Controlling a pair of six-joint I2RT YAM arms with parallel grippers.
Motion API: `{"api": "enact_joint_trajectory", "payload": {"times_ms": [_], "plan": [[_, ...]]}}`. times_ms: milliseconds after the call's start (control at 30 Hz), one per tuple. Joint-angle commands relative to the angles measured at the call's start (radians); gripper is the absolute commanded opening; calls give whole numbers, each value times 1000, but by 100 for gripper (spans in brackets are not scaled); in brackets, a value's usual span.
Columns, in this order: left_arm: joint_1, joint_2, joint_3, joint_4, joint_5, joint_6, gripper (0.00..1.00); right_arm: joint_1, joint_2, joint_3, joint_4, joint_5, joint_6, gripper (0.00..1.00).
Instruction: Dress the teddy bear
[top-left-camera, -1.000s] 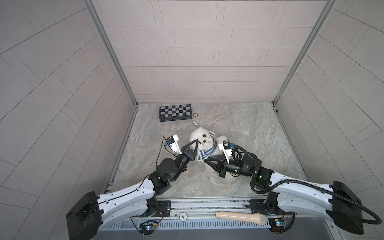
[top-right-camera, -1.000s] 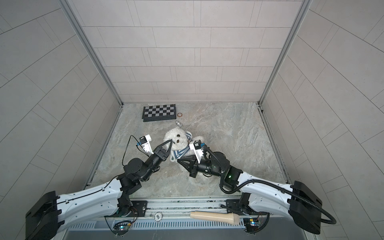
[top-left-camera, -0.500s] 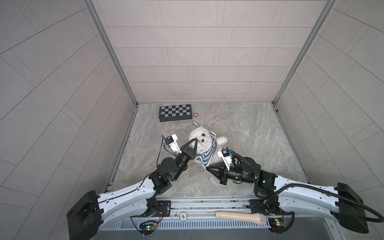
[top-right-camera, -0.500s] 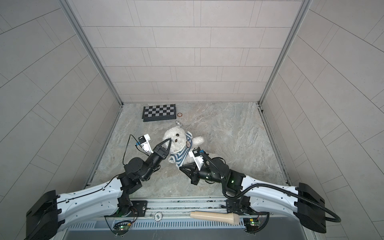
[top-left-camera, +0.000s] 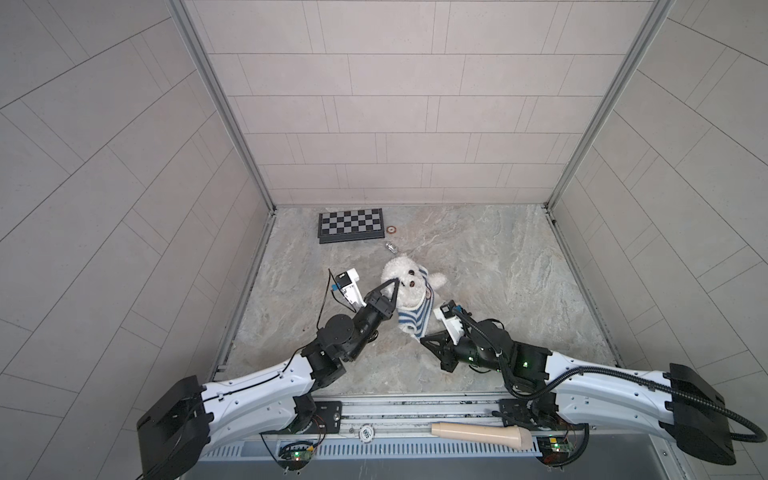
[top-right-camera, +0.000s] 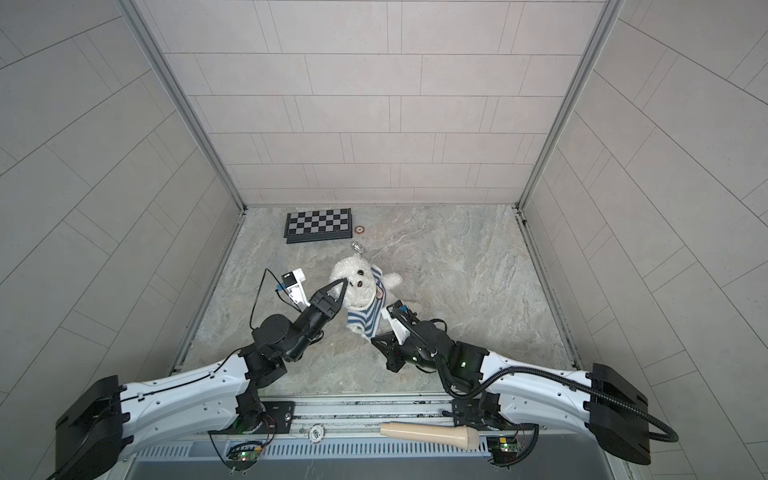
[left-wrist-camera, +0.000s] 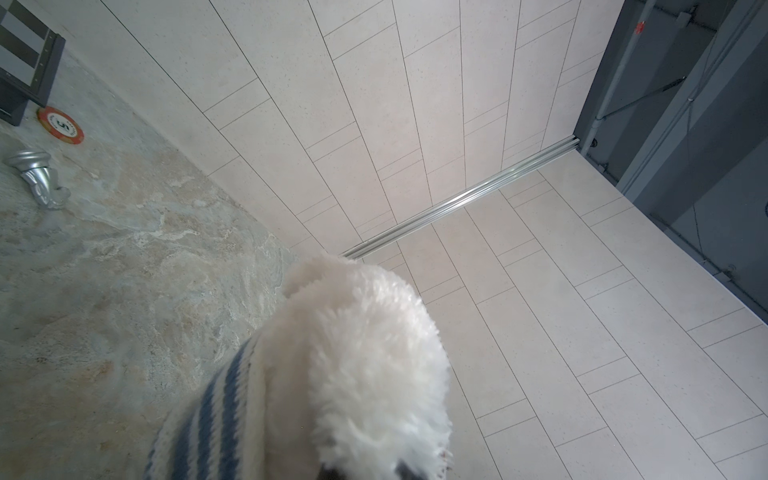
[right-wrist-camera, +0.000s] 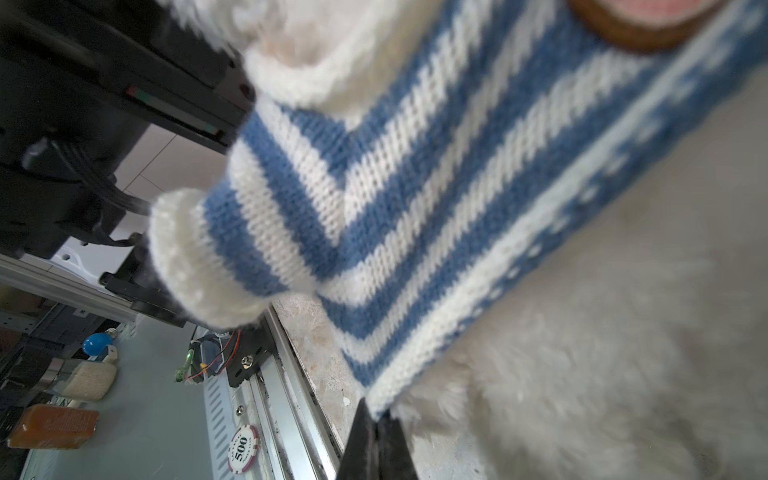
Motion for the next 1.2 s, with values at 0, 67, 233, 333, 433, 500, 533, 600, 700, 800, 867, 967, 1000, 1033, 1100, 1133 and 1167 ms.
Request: {"api": "enact_joint_trajectory", "payload": {"times_ms": [0,67,233,333,433,500,533,600,700,800,867,967,1000,1033,1100,1133,1167], "plan": [[14,-33,25,183,-53,-32,0,17,23,-47,-162,-7,-12,0],[20,-49,20,176,-51,-22,0,17,17,-55,-190,13,-16,0],[22,-113,48,14,-41,54,0,18,-50,-71,-237,67,-35,0],[41,-146,8,7,-44,42,0,3,-75,-90,-299,120,-43,0],[49,-192,5,-44,-43,51,0,-24,-129,-127,-317,150,-19,0],[50,-217,2,-54,-38,51,0,-37,-164,-140,-324,161,-13,0],[50,-229,2,-60,-37,52,0,-45,-175,-144,-330,162,-14,0],[51,-242,4,-64,-28,52,0,-57,-180,-137,-341,155,-30,0],[51,-232,15,-61,-5,32,0,-59,-166,-113,-353,162,-51,0],[53,-201,22,-52,42,9,0,-60,-156,-88,-342,168,-65,0],[64,-193,18,-55,51,-12,0,-60,-154,-79,-340,176,-67,0],[114,-214,30,-107,113,-7,0,-60,-169,-81,-334,186,-65,0],[126,-223,55,-165,141,22,0,-59,-184,-80,-321,181,-65,0],[128,-224,79,-211,162,62,0,-59,-207,-86,-285,167,-72,0],[130,-199,131,-272,239,143,0,-57,-257,-111,-163,113,-105,0],[130,-180,152,-280,281,186,0,-57,-283,-121,-111,93,-117,0],[129,-166,167,-293,312,223,0,-56,-306,-124,-73,71,-137,0]]}}
